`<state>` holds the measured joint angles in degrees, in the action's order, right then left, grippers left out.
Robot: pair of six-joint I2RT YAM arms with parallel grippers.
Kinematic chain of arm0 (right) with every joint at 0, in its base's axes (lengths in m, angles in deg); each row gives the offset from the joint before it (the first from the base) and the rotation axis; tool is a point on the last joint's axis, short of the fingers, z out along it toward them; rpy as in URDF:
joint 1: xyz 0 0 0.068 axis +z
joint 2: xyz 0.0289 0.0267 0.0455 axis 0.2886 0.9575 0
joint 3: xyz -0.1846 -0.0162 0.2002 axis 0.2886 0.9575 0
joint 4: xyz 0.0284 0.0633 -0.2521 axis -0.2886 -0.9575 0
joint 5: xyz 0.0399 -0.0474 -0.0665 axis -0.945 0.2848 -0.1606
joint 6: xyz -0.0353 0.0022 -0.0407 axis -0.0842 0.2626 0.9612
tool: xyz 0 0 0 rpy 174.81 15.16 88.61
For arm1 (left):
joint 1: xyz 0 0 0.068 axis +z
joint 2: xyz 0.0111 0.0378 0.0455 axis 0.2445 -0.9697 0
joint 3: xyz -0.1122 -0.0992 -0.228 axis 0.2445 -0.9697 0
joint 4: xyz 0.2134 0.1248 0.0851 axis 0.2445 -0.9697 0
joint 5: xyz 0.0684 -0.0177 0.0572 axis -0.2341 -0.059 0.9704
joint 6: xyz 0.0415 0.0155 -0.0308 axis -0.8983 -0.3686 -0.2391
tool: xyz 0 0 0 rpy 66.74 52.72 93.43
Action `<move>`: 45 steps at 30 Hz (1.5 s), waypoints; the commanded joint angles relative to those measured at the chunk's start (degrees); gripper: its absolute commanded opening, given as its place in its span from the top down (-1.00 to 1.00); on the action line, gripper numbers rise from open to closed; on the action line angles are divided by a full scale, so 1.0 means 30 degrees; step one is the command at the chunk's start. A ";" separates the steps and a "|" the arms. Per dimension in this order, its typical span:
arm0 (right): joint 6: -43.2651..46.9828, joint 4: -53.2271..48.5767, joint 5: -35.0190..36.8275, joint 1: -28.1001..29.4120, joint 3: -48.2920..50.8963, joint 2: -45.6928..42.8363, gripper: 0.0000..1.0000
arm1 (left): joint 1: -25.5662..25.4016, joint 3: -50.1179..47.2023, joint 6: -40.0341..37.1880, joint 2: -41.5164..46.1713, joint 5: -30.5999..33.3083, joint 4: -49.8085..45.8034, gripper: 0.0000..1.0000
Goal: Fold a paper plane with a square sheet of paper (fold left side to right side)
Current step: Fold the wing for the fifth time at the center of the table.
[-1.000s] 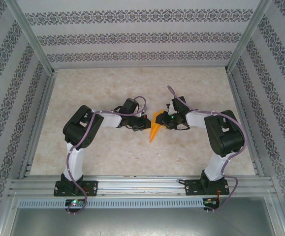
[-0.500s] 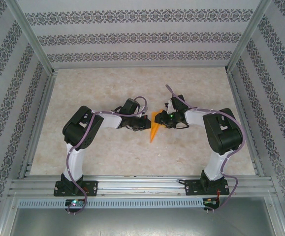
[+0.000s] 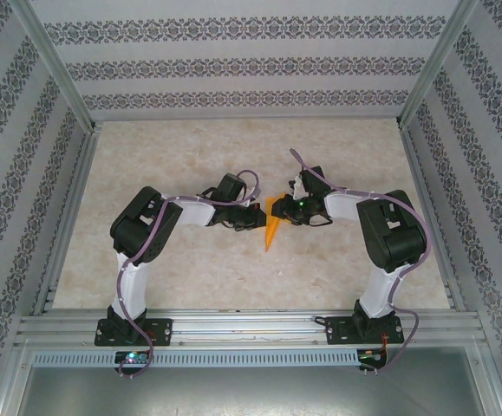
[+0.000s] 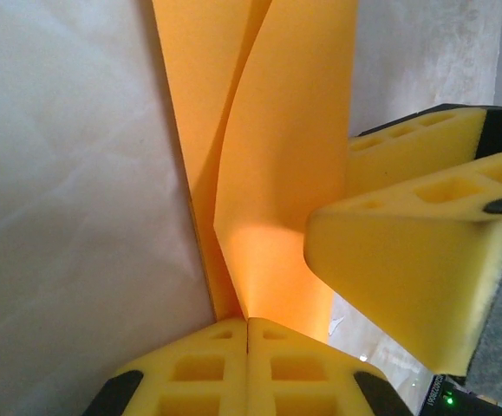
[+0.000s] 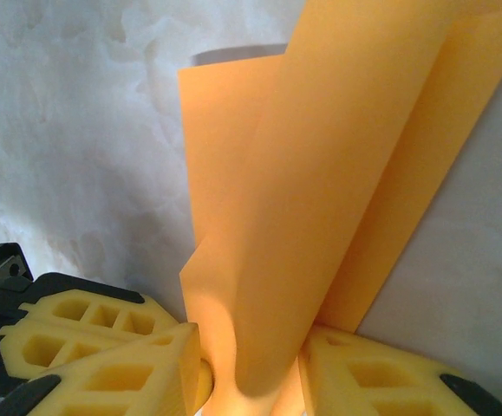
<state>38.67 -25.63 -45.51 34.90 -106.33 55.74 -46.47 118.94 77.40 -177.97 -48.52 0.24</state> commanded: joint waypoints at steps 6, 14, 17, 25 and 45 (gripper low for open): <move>-0.0082 0.0303 0.0305 -0.0235 0.0599 -0.0646 0.27 | -0.0215 0.0572 -0.0892 -0.0575 0.1507 -0.1212 1.00; -0.0203 0.0429 0.0161 -0.0301 0.0714 -0.0959 0.29 | -0.0231 0.0586 -0.0892 -0.0684 0.1609 -0.1391 1.00; -0.0262 0.0464 0.0130 -0.0358 0.0753 -0.1114 0.30 | -0.0215 0.0609 -0.0892 -0.0688 0.1609 -0.1389 1.00; -0.0350 0.0360 0.0099 -0.0418 0.0773 -0.1342 0.32 | -0.0229 0.0567 -0.0862 -0.0681 0.1595 -0.1334 1.00; -0.0146 -0.0124 -0.0632 -0.0544 -0.0216 -0.1796 0.64 | -0.0215 0.0665 -0.0804 -0.0783 0.1873 -0.1645 1.00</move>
<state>38.14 -26.37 -46.03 32.67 -104.47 48.98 -46.77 119.97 76.55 -178.06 -47.54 -1.95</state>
